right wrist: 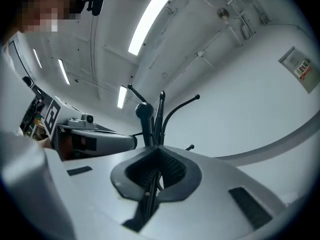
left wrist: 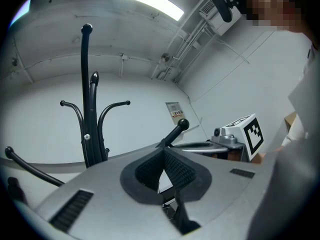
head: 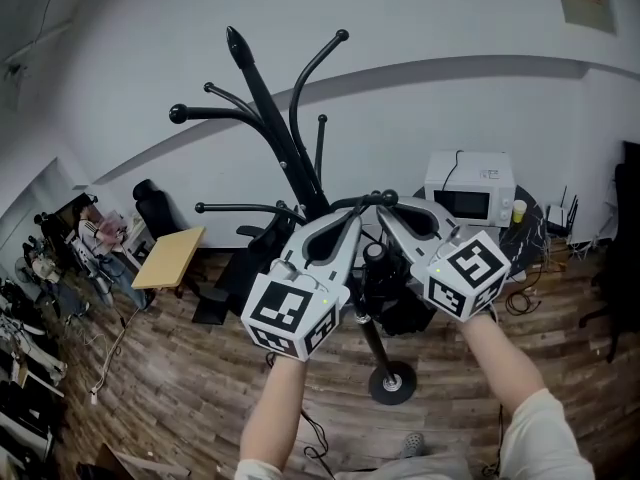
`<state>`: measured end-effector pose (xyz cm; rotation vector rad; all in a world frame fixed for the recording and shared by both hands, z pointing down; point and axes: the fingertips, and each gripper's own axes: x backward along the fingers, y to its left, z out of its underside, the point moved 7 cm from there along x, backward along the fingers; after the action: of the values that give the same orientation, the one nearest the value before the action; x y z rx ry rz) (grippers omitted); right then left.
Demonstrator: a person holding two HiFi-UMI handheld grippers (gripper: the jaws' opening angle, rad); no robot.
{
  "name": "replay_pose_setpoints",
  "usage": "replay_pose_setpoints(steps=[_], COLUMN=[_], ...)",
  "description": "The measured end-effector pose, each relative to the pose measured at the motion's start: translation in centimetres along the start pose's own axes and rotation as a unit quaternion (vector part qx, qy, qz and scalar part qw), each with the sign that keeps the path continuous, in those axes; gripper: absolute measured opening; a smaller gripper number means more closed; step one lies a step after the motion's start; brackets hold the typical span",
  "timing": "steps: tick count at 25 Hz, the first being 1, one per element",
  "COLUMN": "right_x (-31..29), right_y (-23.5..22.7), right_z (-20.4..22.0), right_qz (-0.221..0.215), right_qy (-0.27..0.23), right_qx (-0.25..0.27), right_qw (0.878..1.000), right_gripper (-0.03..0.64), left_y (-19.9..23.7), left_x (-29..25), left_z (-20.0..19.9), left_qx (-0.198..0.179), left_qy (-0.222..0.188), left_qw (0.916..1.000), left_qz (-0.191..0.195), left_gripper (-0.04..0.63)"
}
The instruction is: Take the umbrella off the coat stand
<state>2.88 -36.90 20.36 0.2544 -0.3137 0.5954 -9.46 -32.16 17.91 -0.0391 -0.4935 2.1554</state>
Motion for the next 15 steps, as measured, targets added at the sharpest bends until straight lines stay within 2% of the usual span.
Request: replay_pose_setpoints(steps=[6,10,13,15], right_x=[0.2,0.4,0.6,0.6], right_y=[-0.4,-0.7,-0.8,-0.7], right_z=[-0.6,-1.2,-1.6,-1.9], right_qz=[0.021,0.019,0.019,0.021], right_qy=[-0.003,-0.007,-0.01,-0.01], right_qx=[0.022,0.046,0.059,0.065], right_qw=[1.0,0.999,0.998,0.998], right_gripper=[0.008,0.008,0.008,0.008], left_y=[0.2,0.0,0.2,0.0], left_x=[-0.1,-0.2,-0.1,-0.1], left_z=[-0.2,-0.8,-1.1,-1.4], left_qx=[0.003,-0.03,-0.032,-0.049], left_qy=[-0.011,-0.009,-0.016,-0.015], left_qw=[0.9999,0.9994,0.9991,0.9983], left_qz=[-0.006,-0.017,-0.022,-0.029], left_gripper=[0.021,0.021,0.021,0.021])
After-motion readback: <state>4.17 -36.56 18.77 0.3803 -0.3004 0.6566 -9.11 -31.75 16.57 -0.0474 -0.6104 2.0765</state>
